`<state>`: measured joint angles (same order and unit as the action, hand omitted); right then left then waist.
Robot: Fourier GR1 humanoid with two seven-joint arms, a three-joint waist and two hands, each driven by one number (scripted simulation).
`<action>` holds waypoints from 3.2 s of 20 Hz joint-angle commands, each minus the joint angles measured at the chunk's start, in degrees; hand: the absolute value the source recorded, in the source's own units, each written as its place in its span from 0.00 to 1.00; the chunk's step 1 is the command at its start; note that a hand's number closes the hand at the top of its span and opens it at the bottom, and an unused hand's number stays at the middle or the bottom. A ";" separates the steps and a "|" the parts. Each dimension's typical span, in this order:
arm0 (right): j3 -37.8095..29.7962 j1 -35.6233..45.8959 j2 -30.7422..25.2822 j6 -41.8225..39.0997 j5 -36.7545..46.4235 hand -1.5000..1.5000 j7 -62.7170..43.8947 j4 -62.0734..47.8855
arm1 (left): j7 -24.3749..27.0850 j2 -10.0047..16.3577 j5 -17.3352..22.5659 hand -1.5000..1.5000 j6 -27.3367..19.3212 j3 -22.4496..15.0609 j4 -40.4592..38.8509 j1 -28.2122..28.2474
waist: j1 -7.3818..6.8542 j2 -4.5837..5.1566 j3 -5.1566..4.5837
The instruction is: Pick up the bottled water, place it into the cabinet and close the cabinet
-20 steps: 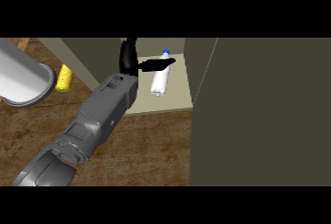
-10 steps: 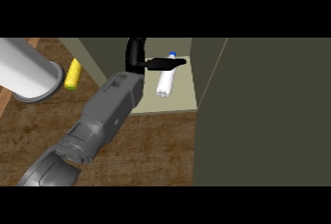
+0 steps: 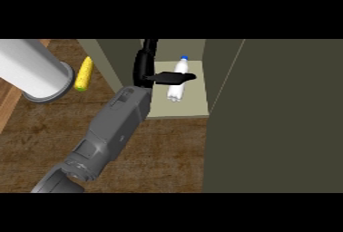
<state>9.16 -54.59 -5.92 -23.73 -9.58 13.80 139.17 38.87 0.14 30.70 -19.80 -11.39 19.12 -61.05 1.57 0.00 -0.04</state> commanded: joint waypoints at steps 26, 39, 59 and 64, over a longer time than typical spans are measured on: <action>4.28 -3.78 -10.11 -5.62 8.21 1.00 -2.46 10.82 | -11.32 10.10 5.18 1.00 7.94 -22.36 61.85 46.06 | -1.90 -0.53 -0.03; 15.57 -4.09 -15.64 -10.57 18.53 1.00 -0.17 15.26 | -10.25 24.50 10.13 0.00 10.09 -13.63 80.92 64.67 | -1.69 -1.07 -0.19; 39.14 7.71 -15.29 -6.17 14.11 1.00 -11.27 10.00 | -10.30 35.35 20.85 0.00 23.03 -2.41 86.74 77.40 | -6.12 -0.25 -0.81; 40.22 12.18 -13.99 -5.48 12.45 1.00 -12.50 7.50 | -11.00 37.25 23.14 0.00 26.26 -1.01 88.02 79.21 | -8.94 0.42 -0.78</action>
<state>36.39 -46.50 -22.16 -26.69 1.30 6.20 142.78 28.11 35.90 52.52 4.02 -13.33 106.35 16.49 -5.44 -0.06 -0.80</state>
